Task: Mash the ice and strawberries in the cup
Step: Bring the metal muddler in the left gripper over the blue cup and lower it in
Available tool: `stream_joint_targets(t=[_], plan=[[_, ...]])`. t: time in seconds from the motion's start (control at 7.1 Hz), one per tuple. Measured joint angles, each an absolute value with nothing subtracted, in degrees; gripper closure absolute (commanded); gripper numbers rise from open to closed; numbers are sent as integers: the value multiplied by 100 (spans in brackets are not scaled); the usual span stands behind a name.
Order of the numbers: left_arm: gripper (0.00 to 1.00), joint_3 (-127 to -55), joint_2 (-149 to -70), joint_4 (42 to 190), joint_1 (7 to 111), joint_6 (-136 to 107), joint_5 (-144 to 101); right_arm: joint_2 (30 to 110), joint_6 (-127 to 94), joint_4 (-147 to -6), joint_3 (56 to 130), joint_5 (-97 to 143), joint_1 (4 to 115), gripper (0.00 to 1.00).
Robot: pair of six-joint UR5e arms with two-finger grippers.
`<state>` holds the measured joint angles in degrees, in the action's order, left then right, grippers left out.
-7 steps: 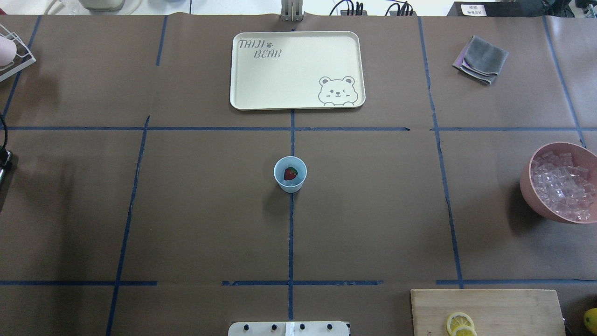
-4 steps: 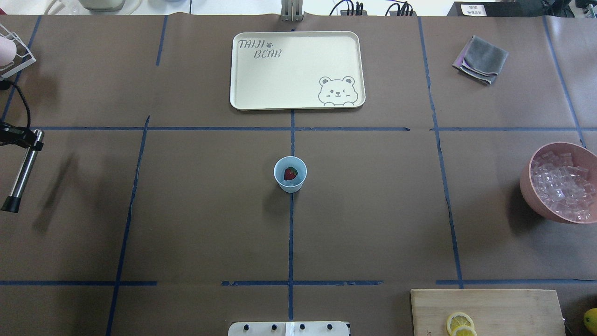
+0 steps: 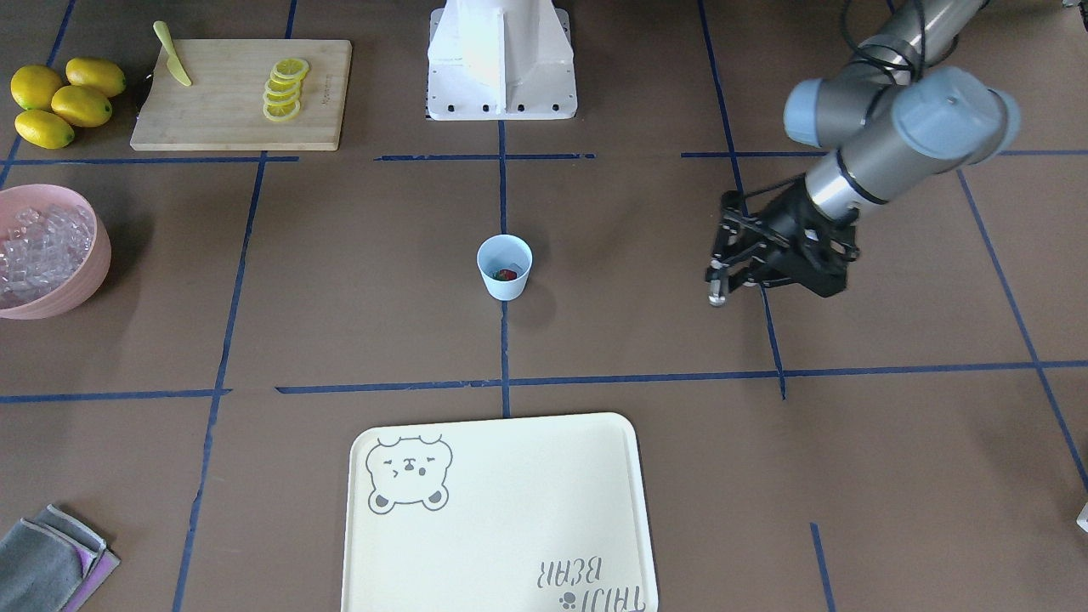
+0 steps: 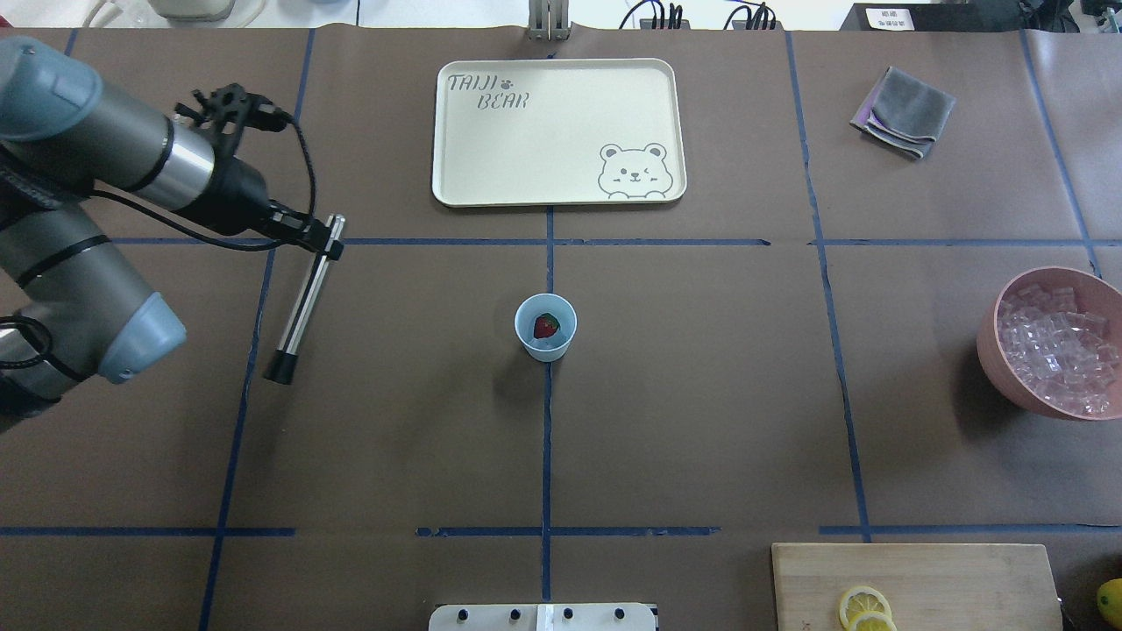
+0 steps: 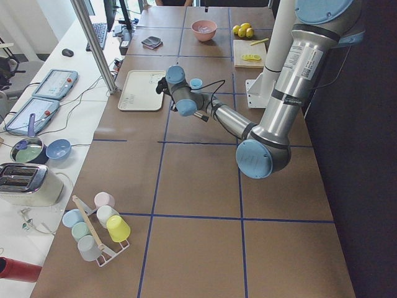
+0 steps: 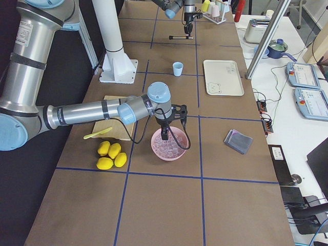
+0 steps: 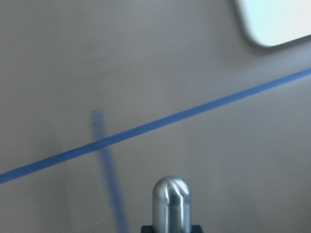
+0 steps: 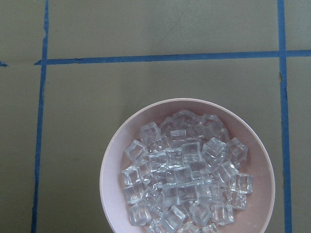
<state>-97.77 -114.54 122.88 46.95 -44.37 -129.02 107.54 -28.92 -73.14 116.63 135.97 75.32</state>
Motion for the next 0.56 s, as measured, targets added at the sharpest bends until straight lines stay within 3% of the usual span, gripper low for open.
stream_joint_targets(t=[0.28,0.56], plan=[[99,-10127,-12011,12942,4127,-4566,-11850,10718,-2892,-7314,11652,13598,7526,1],[99,-10176,-12066,14394,3780,-4544,-10086,10692,-2898,-7320,11656,13605,7524,1]])
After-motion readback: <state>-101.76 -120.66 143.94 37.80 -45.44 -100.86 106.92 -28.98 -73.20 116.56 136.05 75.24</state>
